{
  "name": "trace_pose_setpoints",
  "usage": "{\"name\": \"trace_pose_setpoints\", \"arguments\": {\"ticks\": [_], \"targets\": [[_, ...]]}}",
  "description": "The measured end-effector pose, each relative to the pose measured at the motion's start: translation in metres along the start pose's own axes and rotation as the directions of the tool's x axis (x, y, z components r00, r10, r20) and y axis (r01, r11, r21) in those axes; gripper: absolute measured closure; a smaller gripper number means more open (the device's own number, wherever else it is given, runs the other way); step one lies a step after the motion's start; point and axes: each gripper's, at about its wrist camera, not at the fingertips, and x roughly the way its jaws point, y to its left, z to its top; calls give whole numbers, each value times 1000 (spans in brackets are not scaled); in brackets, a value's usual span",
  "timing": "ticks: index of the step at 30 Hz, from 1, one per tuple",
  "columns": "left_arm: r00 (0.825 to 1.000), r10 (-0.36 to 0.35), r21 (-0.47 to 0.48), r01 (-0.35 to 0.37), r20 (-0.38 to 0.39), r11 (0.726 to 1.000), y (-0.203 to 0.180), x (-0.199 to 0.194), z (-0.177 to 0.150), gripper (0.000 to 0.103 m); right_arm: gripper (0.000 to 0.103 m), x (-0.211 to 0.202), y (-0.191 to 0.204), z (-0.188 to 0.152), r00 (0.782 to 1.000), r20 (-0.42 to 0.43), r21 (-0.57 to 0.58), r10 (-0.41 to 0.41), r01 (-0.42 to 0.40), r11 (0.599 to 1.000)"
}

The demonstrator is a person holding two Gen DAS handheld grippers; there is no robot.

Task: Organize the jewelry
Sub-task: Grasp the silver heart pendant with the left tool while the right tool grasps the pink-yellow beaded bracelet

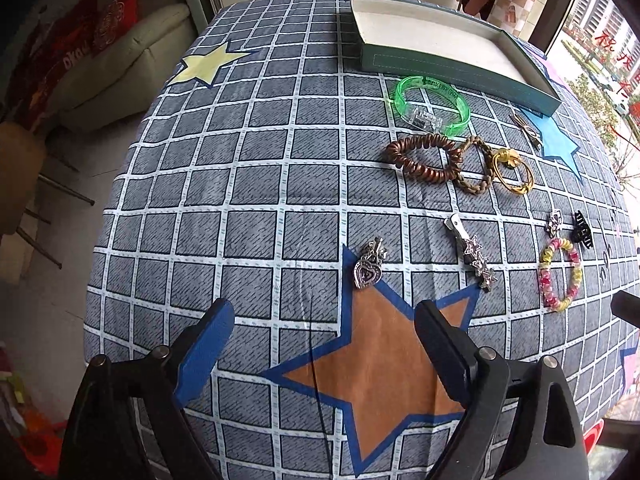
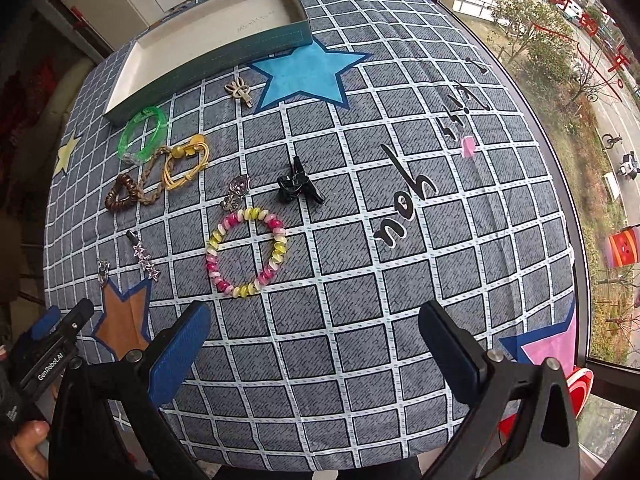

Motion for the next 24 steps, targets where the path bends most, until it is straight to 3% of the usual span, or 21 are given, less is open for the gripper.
{"name": "trace_pose_setpoints", "arguments": {"ticks": [3,5,7,9,11,14,18,20,22,24], "targets": [[1000,-6,25,6,10,1000,-4,12,5,11,0,19,4,5,1000,-9,9,2,-1,1000],[1000,-12,39,11,11,999,-7,21,8,11,0,30,8,7,1000,-10,10,-6,6,1000],[1000,-19,57,18,16,998,-10,27,11,24,0,40,11,8,1000,-12,17,-6,6,1000],[999,-36,65,34,32,997,-12,29,12,24,2,48,15,9,1000,-9,17,-14,14,1000],[998,-48,71,45,39,996,-14,30,14,24,7,56,20,9,1000,-12,15,-21,21,1000],[996,-71,85,66,53,994,-18,30,17,36,16,59,31,6,997,7,-28,-77,77,997],[994,-93,134,84,62,987,-24,28,20,75,36,62,49,5,994,22,-84,-105,107,991],[993,-108,133,100,53,986,-22,29,22,75,57,62,56,6,994,28,-95,-103,105,990],[989,-142,115,136,44,984,-19,26,20,75,90,58,58,7,996,22,-106,-92,94,990],[985,-165,102,160,44,982,-14,23,21,75,93,53,56,10,998,9,-90,-64,64,994]]}}
